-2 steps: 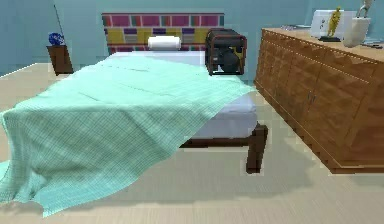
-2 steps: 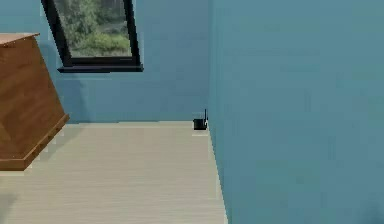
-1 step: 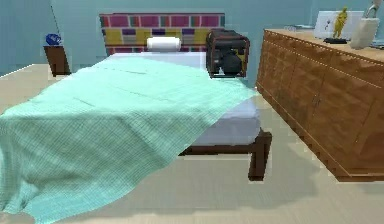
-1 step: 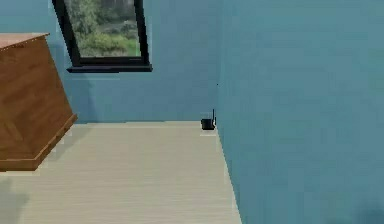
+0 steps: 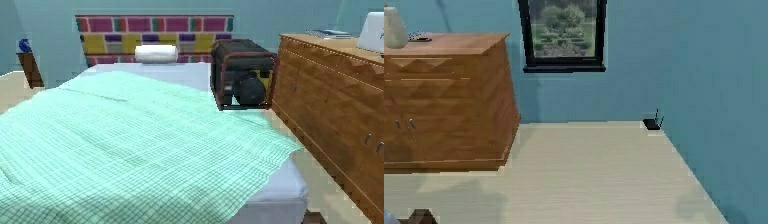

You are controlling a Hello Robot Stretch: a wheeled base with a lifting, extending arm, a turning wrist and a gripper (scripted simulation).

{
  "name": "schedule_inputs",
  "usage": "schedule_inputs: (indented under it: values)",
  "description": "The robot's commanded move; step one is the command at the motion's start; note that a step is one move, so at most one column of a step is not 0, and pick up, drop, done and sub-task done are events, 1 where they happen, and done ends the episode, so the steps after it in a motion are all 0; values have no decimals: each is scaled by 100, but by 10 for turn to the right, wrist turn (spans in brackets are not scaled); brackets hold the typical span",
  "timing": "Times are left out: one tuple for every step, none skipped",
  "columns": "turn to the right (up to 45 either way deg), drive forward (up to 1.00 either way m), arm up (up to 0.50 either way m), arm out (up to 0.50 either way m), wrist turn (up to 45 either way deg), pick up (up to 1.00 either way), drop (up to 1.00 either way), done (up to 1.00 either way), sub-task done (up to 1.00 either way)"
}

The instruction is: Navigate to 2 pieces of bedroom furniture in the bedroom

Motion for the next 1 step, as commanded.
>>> schedule_inputs:
  values:
    - [-120, 0, 0, 0, 0, 0, 0, 0, 0]
